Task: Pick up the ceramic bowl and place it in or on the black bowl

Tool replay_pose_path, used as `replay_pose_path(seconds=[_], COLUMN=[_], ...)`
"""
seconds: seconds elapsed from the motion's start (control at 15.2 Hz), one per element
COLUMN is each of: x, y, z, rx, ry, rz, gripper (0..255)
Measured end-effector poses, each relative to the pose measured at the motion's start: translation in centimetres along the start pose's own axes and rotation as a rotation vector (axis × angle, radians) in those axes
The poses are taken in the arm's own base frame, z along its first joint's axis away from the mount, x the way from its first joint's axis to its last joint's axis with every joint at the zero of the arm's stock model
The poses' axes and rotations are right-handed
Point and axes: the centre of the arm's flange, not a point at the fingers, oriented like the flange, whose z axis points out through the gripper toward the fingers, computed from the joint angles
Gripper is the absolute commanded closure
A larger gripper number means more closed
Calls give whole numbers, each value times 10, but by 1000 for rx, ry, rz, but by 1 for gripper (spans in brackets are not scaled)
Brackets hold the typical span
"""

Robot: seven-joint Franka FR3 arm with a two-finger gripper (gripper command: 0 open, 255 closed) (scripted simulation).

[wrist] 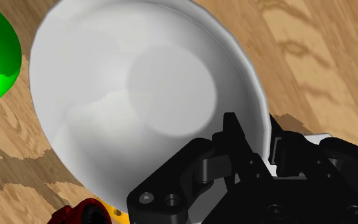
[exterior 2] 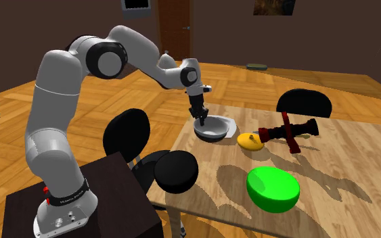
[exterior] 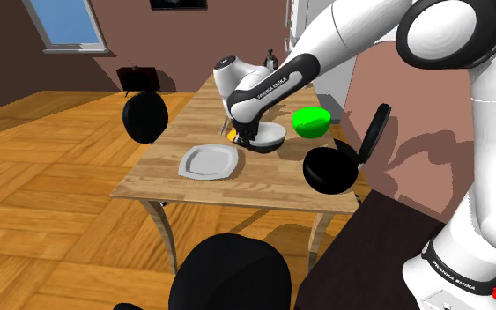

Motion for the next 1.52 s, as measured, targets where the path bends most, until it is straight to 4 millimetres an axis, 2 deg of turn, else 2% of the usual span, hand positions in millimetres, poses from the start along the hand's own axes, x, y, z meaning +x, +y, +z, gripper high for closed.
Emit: replay_pose_path(seconds=[1.39,1.52], x=[-2,-19], y=[31,36], z=[-107,-111], rx=[0,0], ry=[0,0], rz=[0,0], gripper=[255,255])
